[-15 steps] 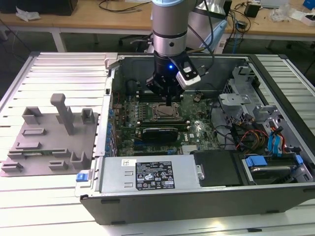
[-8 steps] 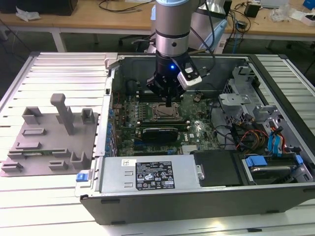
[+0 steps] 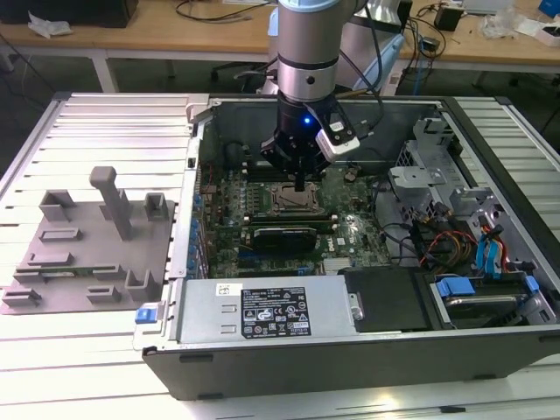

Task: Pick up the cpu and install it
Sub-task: 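Install the second cpu locking lever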

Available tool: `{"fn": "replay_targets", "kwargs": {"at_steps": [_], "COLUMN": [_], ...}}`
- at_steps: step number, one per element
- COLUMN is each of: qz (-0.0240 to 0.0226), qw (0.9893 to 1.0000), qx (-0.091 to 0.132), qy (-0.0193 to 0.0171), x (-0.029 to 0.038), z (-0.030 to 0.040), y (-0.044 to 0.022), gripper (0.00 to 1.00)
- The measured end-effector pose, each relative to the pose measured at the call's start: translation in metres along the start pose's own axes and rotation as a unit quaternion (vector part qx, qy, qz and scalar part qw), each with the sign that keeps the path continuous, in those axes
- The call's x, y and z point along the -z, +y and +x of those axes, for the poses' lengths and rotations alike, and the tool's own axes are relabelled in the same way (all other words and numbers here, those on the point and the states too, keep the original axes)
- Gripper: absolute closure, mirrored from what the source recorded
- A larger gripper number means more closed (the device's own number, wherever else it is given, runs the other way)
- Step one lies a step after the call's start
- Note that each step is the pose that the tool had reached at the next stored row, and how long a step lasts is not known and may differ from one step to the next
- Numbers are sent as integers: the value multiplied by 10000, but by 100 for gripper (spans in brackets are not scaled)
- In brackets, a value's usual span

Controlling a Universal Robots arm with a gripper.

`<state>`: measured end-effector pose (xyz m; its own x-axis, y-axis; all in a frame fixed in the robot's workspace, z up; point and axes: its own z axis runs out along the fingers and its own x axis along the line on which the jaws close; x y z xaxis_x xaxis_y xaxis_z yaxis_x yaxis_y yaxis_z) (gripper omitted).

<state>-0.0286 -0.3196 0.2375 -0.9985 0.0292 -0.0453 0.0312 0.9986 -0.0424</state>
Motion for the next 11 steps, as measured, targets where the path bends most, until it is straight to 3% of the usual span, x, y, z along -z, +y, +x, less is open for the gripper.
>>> {"fn": "replay_targets", "kwargs": {"at_steps": [11], "qz": [-1], "qw": [10000], "qx": [1], "qy": [0], "x": [-1], "z": [-1], "y": [-3], "gripper": [89]}}
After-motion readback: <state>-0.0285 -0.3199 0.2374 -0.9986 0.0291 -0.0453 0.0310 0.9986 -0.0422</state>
